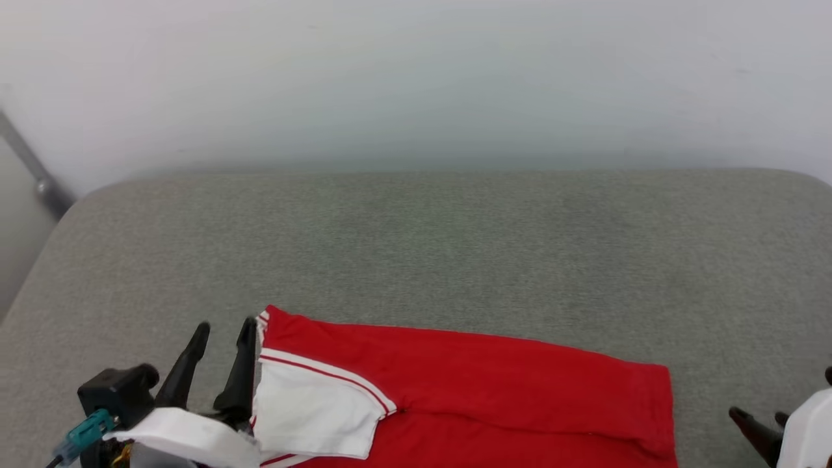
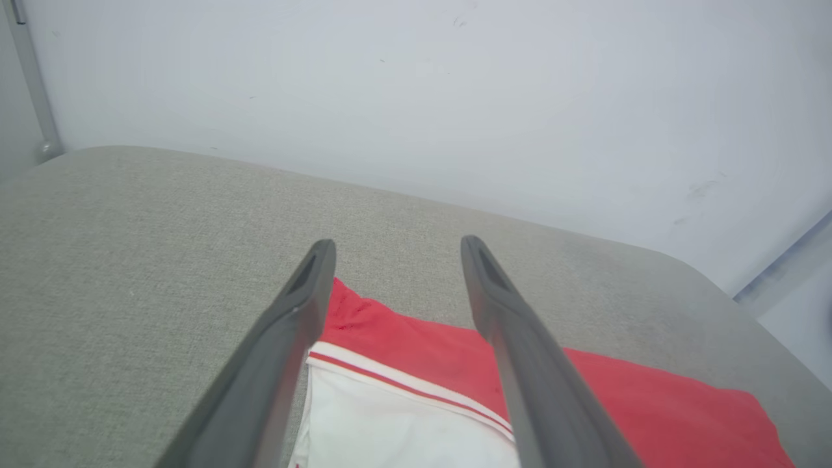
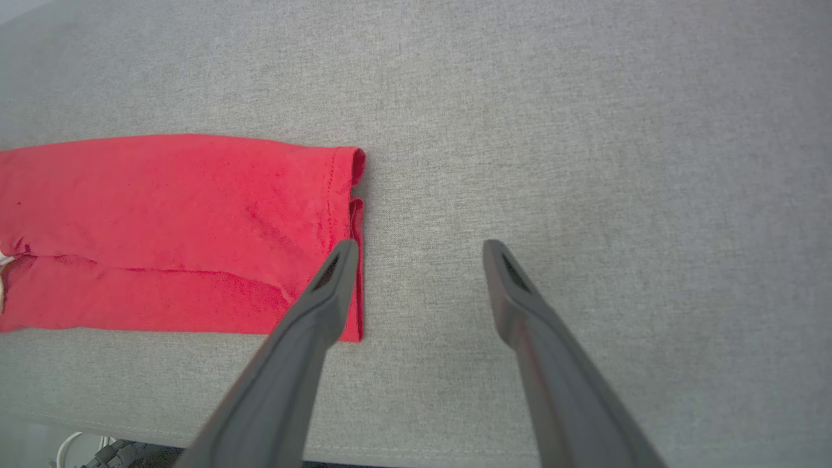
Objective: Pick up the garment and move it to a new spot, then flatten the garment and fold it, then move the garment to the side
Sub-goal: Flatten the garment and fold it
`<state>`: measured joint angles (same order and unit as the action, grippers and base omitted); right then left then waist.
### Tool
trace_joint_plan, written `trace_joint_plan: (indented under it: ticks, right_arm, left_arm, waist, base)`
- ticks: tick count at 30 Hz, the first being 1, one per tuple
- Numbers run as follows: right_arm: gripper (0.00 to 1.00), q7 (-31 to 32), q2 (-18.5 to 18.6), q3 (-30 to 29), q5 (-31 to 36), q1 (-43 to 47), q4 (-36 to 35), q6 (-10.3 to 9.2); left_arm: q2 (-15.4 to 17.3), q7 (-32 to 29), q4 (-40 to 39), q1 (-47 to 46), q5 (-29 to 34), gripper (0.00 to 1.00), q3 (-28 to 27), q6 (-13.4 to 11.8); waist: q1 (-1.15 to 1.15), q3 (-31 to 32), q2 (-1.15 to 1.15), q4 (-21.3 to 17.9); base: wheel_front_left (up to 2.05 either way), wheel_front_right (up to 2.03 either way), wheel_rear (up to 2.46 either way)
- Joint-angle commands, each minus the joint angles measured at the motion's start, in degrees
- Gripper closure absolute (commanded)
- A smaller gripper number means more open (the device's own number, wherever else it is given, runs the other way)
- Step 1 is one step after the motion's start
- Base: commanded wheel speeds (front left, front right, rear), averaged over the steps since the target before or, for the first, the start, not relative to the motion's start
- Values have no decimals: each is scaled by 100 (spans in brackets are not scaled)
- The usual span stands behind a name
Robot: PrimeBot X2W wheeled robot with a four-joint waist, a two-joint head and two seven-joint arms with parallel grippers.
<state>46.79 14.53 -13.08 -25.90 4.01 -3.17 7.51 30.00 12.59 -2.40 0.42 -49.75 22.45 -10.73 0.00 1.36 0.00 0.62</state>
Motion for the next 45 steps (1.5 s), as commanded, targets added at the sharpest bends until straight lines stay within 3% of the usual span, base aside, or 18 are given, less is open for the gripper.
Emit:
trace_joint_plan:
  ticks: [1,11,24,25,26,27,38,45]
  right_arm:
    - [0,238,34,-61,4,-64,172,-5]
    - [0,566,-201,-151,-16,-338,939,-5]
    - [0,697,-514,118,-46,-865,2444,-5]
    - [68,712,-517,159,-67,-871,2511,-5]
    - [95,722,-518,195,-104,-885,2557,-5]
    - [100,731,-513,223,-126,-889,2589,-5]
    - [100,465,-52,610,-267,-1018,2244,-4]
    - [100,550,160,368,-296,-1031,1911,-5]
  left_arm:
    - [-76,108,-79,-165,204,0,30,35]
    - [-289,244,-428,-622,1011,0,37,46]
    - [-446,268,-563,-720,1491,0,-115,97]
    - [-461,269,-557,-700,1517,0,-134,111]
    - [-471,268,-538,-679,1543,0,-142,107]
    - [-478,269,-525,-667,1567,0,-150,115]
    - [-403,187,-299,-304,1569,0,-201,-20]
    - [-349,76,-396,-185,1525,0,-229,-122]
  waist:
    - [0,-3,0,177]
    - [0,-219,0,691]
    - [0,-762,0,941]
    - [0,-766,0,944]
    - [0,-768,0,946]
    - [0,-767,0,945]
    - [0,-326,0,707]
    - [0,-243,0,478]
  base:
    - [0,0,0]
    - [0,0,0]
    - [0,0,0]
    - [0,0,0]
    - [0,0,0]
    - [0,0,0]
    - [0,0,0]
    - [0,0,0]
